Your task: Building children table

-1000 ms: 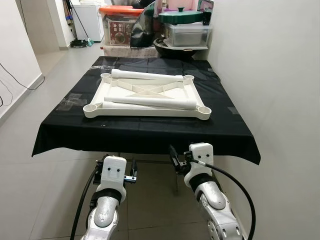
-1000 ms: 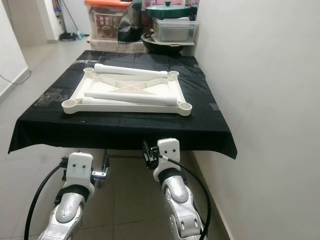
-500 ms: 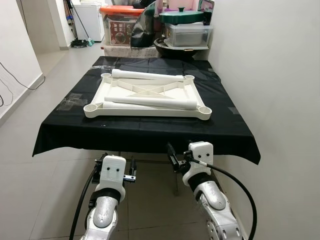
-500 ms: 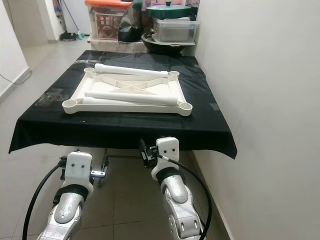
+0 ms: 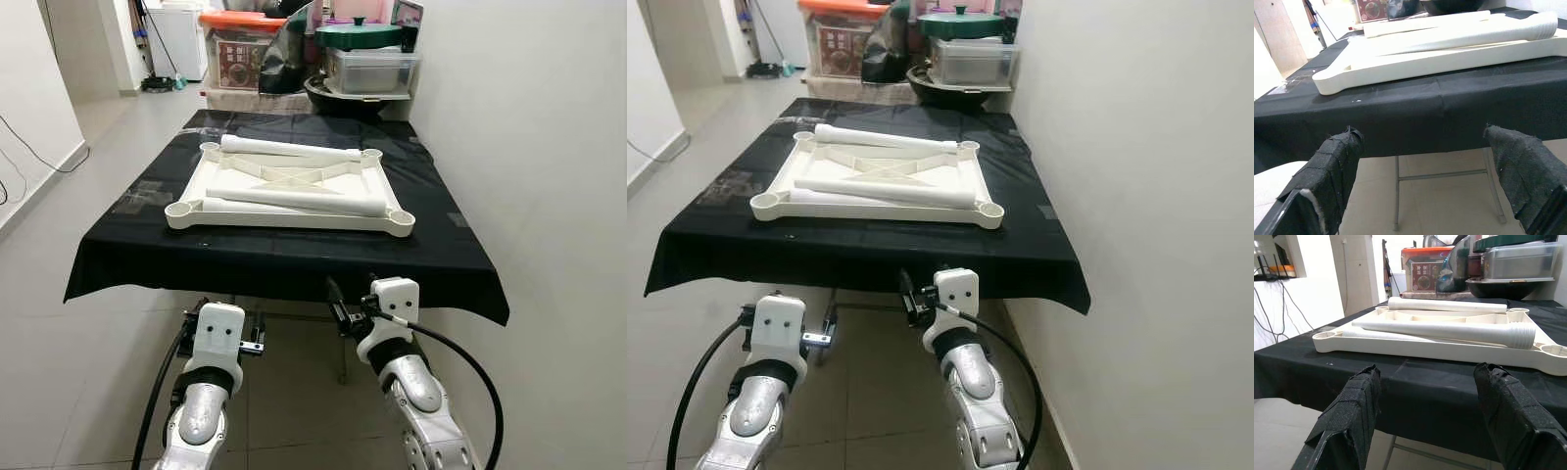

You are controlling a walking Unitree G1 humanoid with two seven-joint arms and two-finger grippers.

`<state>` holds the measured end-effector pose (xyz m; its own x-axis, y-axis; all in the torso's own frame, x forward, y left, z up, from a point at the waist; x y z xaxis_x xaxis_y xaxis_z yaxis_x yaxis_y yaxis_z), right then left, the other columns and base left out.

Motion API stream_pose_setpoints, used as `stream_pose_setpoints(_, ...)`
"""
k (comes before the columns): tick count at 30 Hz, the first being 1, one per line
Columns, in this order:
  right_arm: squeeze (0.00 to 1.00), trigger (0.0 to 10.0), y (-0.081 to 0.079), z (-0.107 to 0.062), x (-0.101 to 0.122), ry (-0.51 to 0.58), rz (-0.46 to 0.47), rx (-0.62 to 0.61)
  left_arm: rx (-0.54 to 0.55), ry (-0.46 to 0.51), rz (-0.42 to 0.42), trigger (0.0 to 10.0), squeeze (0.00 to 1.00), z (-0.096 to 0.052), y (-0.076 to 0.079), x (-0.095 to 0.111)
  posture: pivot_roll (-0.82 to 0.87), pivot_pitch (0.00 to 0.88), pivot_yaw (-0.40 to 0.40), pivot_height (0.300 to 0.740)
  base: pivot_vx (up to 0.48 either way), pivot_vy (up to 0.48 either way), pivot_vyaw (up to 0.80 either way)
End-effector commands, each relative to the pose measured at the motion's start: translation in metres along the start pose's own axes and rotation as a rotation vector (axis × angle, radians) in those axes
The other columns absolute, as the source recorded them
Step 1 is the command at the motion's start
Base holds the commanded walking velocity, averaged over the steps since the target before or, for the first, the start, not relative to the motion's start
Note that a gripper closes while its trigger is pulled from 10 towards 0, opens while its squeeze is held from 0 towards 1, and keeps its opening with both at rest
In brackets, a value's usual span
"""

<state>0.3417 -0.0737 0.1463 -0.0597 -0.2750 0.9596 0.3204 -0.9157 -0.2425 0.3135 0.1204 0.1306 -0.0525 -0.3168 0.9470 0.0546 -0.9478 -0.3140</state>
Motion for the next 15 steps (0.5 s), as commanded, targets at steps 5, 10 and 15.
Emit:
stream_pose_setpoints(5, 0.0, 10.0, -0.001, 0.0, -0.001, 0.001, -0.002, 0.008, -0.015, 0.023, 0.018, 10.0, 0.0, 0.001, 0.004, 0.004, 0.15, 0.0, -0.054, 0.74, 0.0, 0.0, 0.0)
stream_pose_setpoints(10, 0.0, 10.0, 0.001, 0.0, -0.002, 0.003, -0.003, 0.006, -0.008, 0.03, 0.017, 10.0, 0.0, 0.003, 0.003, 0.005, 0.15, 0.0, -0.055, 0.74, 0.219, 0.0, 0.0)
stream_pose_setpoints(15, 0.0, 10.0, 0.003, 0.0, -0.002, 0.006, -0.002, 0.004, 0.025, 0.048, 0.015, 10.0, 0.0, 0.01, -0.006, 0.011, 0.15, 0.0, -0.057, 0.74, 0.285, 0.0, 0.0)
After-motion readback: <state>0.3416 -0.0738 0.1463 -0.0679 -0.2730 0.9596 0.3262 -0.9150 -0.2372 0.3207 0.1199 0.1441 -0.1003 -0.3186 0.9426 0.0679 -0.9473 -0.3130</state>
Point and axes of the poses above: a point about 5 cm out from each wrist's last joint towards the gripper, its own z axis pointing out of the wrist towards the gripper, its own x axis along the axis of the wrist's last joint, y = z × x, the point moved 6 cm from there along z, pointing out of the wrist towards the gripper, and after that the axes turned 11 degrees about z, right-handed, at the moved point
